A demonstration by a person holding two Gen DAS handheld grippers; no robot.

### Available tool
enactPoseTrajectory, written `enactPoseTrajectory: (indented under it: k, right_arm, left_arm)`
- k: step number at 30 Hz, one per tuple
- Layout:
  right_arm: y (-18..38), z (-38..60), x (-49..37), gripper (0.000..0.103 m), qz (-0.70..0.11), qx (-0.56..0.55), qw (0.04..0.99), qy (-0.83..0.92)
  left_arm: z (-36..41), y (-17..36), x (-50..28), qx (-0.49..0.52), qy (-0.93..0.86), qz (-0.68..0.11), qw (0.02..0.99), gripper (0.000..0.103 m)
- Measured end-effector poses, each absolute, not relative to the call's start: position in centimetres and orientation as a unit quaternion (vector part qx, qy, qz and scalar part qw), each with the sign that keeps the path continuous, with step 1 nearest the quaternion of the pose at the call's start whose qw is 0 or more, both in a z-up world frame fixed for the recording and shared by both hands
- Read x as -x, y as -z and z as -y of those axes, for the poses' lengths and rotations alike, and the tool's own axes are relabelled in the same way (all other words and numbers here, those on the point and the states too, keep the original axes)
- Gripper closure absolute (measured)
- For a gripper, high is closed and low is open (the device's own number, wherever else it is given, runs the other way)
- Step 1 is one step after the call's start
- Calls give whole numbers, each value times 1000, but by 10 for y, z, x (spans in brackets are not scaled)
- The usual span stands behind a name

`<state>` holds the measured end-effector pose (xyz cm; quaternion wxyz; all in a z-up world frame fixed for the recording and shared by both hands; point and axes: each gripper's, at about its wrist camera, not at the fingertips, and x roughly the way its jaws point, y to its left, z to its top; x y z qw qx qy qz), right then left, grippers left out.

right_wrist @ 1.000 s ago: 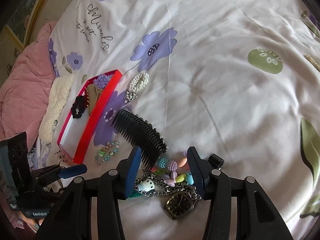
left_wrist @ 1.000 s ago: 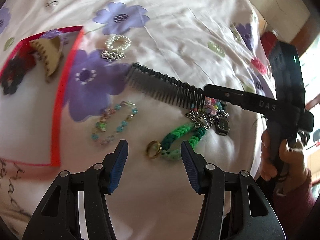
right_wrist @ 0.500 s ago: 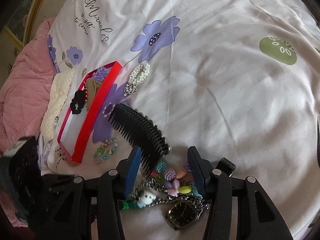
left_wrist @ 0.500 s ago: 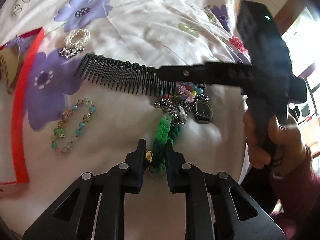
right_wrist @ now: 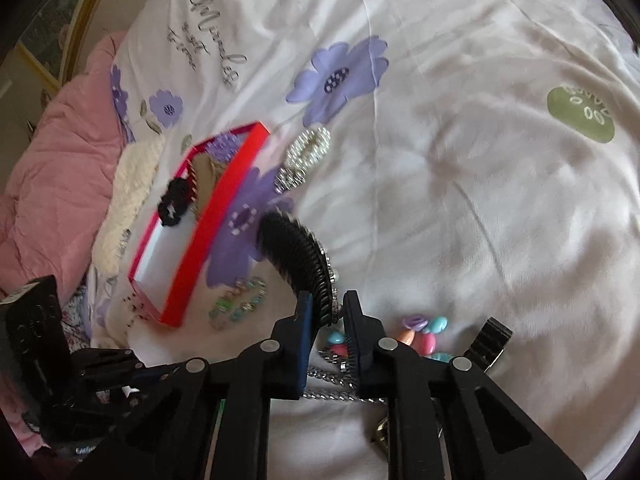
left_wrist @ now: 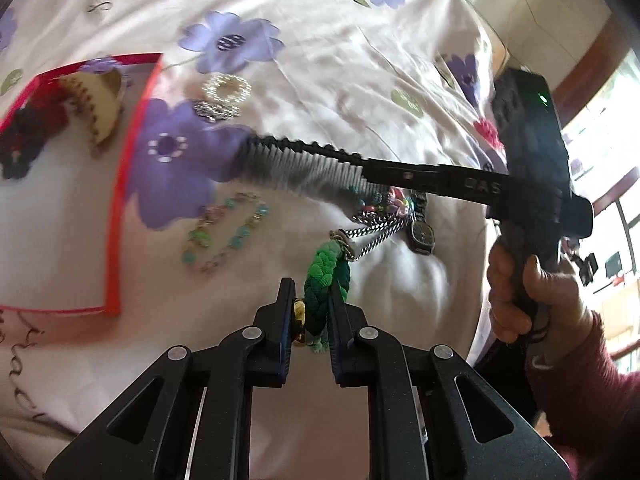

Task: Organize jewelry
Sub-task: 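Grasp the green braided keychain with the left tool while the right tool grasps the black comb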

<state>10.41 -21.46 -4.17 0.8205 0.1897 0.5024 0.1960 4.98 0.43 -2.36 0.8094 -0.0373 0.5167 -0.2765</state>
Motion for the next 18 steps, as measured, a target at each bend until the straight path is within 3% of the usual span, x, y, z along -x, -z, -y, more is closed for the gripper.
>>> enactPoseTrajectory:
  k: [11,14,16,18]
  right_arm:
    - [18,208,-91,91,-463,-201,842,-190]
    - [30,210,-94,81,-485,-205,832,-176]
    - [32,212,-91,58,-493,-191,835,-155]
    - [23,215,-77,56,-471,-172,852,-149]
  left_arm:
    - [-15,18,-40,1,255,-519,816,90]
    - [-14,20,-40,6,251,-524,814,90]
    - [-15,20,-38,6,248,-526,814,90]
    - [-18,21,-37,9,247,-526,814,90]
